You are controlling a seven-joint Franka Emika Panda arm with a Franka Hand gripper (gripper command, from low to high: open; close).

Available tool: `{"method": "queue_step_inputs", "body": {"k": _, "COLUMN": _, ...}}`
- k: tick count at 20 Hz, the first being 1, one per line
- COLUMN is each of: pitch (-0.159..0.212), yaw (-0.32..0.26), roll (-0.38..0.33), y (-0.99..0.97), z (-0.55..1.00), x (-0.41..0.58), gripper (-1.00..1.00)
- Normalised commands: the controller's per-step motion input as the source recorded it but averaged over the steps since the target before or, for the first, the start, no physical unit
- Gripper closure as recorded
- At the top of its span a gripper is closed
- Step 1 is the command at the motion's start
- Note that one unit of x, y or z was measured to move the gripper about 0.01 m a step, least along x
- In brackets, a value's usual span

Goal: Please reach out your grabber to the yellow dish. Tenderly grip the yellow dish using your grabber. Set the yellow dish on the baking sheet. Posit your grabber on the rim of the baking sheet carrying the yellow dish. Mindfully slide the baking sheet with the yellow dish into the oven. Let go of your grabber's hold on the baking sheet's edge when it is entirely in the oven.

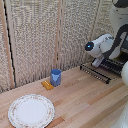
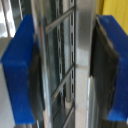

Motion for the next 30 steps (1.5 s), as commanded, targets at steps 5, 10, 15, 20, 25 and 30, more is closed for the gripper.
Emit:
{"method": "queue_step_inputs", "body": {"k": 5, "pitch": -0.109, "yaw": 0.158, "roll": -0.039, "y": -0.73, "z": 0.14, "x": 0.005, "gripper": 1.0}}
{"method": "queue_step_inputs", "body": {"k": 10, "pitch": -0.04, "yaw": 0.135, "roll": -0.003, "y": -0.56, "z": 0.1, "x": 0.01, "gripper": 1.0}}
{"method": "queue_step_inputs", "body": {"k": 15, "pitch": -0.07, "yaw": 0.109, "roll": -0.001, "y": -0.5, "z": 0.14, "x": 0.0, "gripper": -1.0}}
{"method": "queue_step_inputs", "body": {"k": 20, "pitch": 0.0, "yaw": 0.035, "roll": 0.036, "y": -0.01, "z": 0.18, "x": -0.003, "gripper": -1.0}}
{"method": "queue_step_inputs", "body": {"k": 25, "pitch": 0.117, "yaw": 0.045, "roll": 0.095, "y": 0.21, "z": 0.37, "x": 0.002, "gripper": -1.0}}
{"method": "queue_step_inputs", "body": {"k": 30, "pitch": 0.191, "yaw": -0.021, "roll": 0.107, "y": 0.14, "z": 0.44, "x": 0.092, "gripper": -1.0}}
